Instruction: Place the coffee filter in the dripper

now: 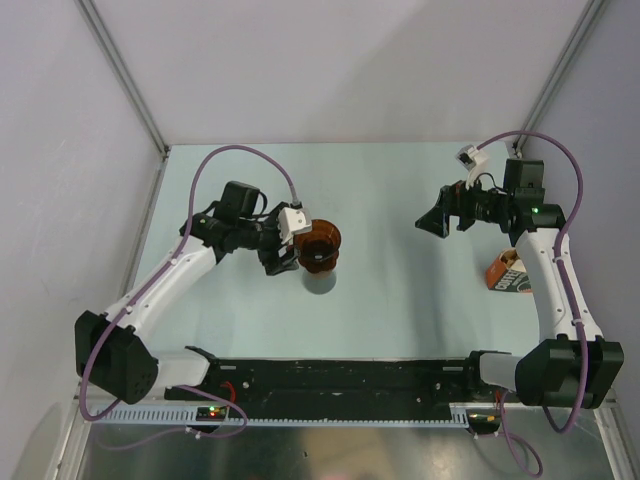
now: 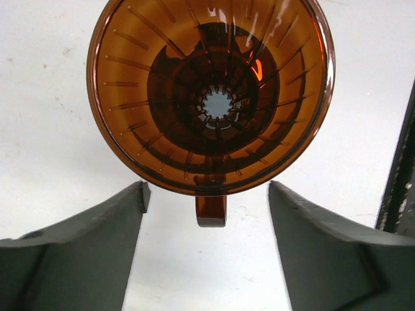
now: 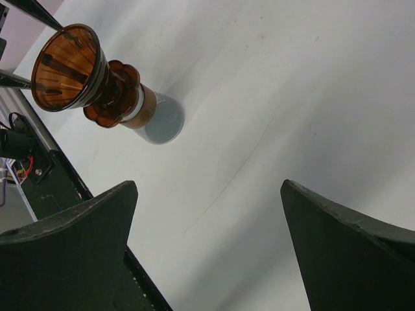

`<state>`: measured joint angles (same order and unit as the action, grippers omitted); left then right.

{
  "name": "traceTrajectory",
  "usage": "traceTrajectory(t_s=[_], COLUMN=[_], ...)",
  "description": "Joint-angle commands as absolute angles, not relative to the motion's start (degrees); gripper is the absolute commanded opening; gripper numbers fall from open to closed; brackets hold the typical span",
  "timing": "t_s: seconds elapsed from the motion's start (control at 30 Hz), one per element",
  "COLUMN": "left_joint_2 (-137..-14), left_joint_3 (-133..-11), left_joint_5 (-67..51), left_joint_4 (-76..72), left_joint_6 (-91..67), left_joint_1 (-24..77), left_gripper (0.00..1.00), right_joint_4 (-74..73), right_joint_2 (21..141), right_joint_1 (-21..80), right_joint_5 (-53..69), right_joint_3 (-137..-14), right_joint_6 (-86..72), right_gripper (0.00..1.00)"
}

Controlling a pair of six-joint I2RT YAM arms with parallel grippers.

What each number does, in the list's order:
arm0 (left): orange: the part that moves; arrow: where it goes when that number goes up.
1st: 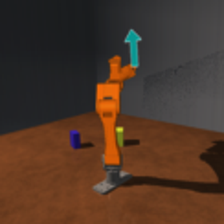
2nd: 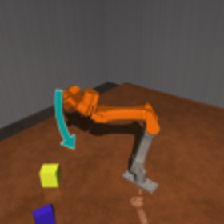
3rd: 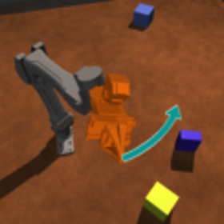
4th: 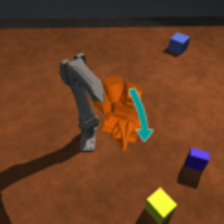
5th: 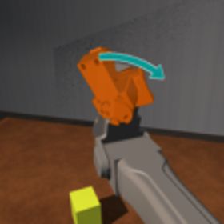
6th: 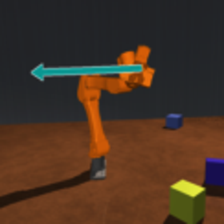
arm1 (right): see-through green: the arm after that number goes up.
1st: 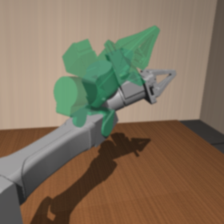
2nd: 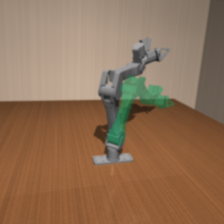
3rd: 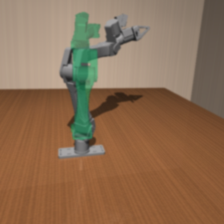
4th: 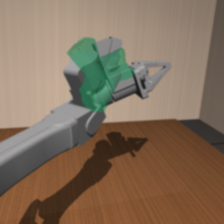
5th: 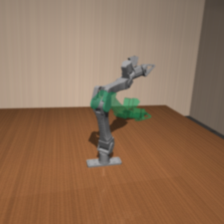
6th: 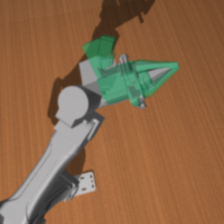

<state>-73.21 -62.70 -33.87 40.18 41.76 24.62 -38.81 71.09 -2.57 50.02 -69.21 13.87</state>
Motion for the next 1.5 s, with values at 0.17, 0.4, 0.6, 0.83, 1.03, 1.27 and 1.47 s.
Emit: traceTrajectory(t_s=[0.17,0.4,0.6,0.83,1.03,1.27,1.47], left_joint_2=[-67.27,-64.28,-68.84,-74.35,-75.02,-75.07,-75.49], left_joint_3=[-65.58,-72.33,-79.72,-84.42,-85.28,-85.20,-85.37], left_joint_5=[-33.57,-32.82,-38.64,-41.92,-41.82,-44.54,-46.42], left_joint_4=[44.00,54.37,55.99,55.37,55.01,54.86,54.61], left_joint_6=[41.94,38.59,35.21,32.63,31.70,33.41,34.55], left_joint_1=[23.03,18.56,15.76,15.48,15.47,15.51,15.48], left_gripper=[0.99,1.00,1.00,1.00,1.00,1.00,1.00], right_joint_4=[-44.13,-72.02,-90.98,-91.68,-91.67,-91.68,-90.36], right_joint_2=[70.56,74.28,77.70,74.07,76.10,77.66,78.18], right_joint_1=[-2.55,-5.60,-12.83,-17.13,-24.80,-29.00,-29.50], right_joint_5=[50.74,49.74,44.68,25.86,18.89,11.89,9.99], right_joint_3=[-72.71,-87.47,-98.85,-96.81,-98.13,-97.98,-96.47], right_joint_6=[19.98,40.79,56.36,77.31,83.66,93.53,98.16], right_gripper=[0.99,0.99,0.99,0.95,0.83,0.68,0.59])
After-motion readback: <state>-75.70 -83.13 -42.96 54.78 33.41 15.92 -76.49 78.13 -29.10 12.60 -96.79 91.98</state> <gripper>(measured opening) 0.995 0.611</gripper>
